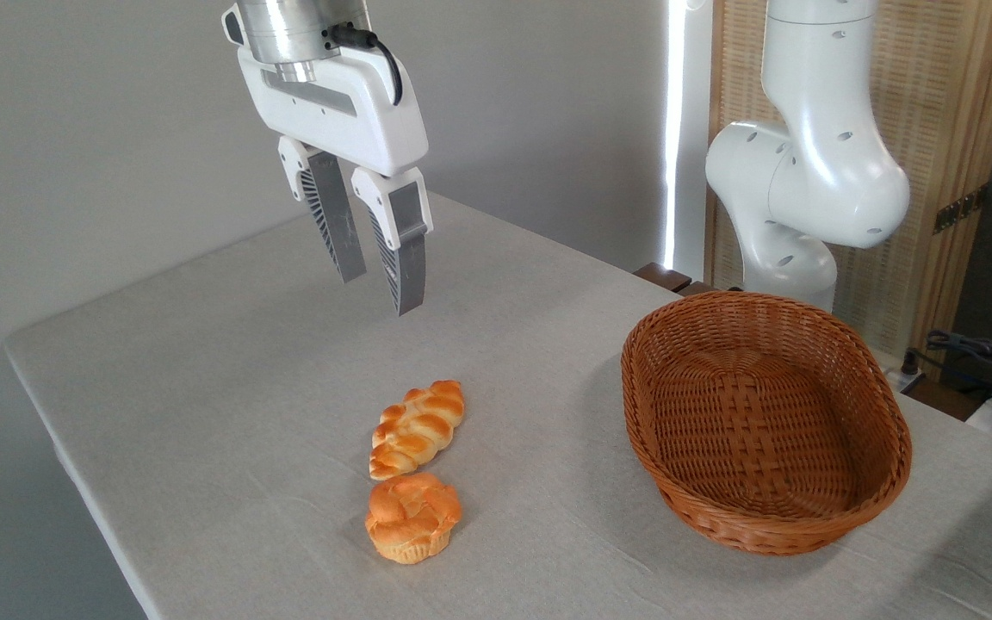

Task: Put bread into the basket
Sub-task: 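Lower the open gripper over the braided bread roll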

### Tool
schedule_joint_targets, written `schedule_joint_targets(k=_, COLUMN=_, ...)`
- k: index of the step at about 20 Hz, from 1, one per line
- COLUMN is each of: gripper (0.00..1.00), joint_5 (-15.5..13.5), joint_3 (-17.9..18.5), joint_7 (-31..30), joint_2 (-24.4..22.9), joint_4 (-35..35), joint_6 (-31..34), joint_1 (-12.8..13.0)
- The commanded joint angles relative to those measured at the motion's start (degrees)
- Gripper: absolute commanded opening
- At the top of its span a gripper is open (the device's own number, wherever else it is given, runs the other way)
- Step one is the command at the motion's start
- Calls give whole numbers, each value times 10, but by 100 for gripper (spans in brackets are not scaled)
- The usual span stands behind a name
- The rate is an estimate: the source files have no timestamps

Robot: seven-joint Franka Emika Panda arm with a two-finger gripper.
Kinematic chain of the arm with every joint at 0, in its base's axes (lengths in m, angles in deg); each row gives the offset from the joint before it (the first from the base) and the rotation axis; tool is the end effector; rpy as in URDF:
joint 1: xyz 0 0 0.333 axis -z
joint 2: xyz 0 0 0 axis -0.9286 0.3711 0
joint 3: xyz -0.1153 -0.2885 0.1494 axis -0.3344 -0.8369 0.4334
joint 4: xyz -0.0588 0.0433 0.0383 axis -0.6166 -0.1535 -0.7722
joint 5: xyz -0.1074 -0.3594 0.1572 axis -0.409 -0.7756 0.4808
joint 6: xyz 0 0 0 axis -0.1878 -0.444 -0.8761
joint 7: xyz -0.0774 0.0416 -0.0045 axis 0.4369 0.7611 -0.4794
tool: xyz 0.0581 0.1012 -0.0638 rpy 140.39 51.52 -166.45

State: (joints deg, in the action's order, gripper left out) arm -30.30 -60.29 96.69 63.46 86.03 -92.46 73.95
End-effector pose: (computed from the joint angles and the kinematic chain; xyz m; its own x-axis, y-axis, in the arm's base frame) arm 0.5596 -0.0686 0.6181 0.7197 -0.6942 -0.0133 -0.6942 -0.7198 0.0022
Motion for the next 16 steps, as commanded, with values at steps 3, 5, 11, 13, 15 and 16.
schedule_joint_targets(k=3, gripper=100, joint_5=5, joint_3=4, joint_7=11, joint_2=-5, joint_4=8, joint_6=14, joint_1=-5)
schedule_joint_targets(k=5, gripper=100, joint_5=5, joint_3=5, joint_7=11, joint_2=-5, joint_4=8, joint_6=14, joint_1=-5)
schedule_joint_targets(k=11, gripper=100, joint_5=5, joint_3=5, joint_7=11, joint_2=-19, joint_4=36, joint_6=3, joint_1=-5)
schedule_joint_targets(k=13, gripper=100, joint_5=5, joint_3=14, joint_7=10, joint_2=-51, joint_4=89, joint_6=-39, joint_1=-6)
schedule_joint_targets(k=15, gripper=100, joint_5=4, joint_3=19, joint_7=8, joint_2=-76, joint_4=138, joint_6=-66, joint_1=-9)
schedule_joint_targets(k=16, gripper=100, joint_5=3, joint_3=19, joint_7=5, joint_2=-78, joint_4=154, joint_6=-66, joint_1=-9)
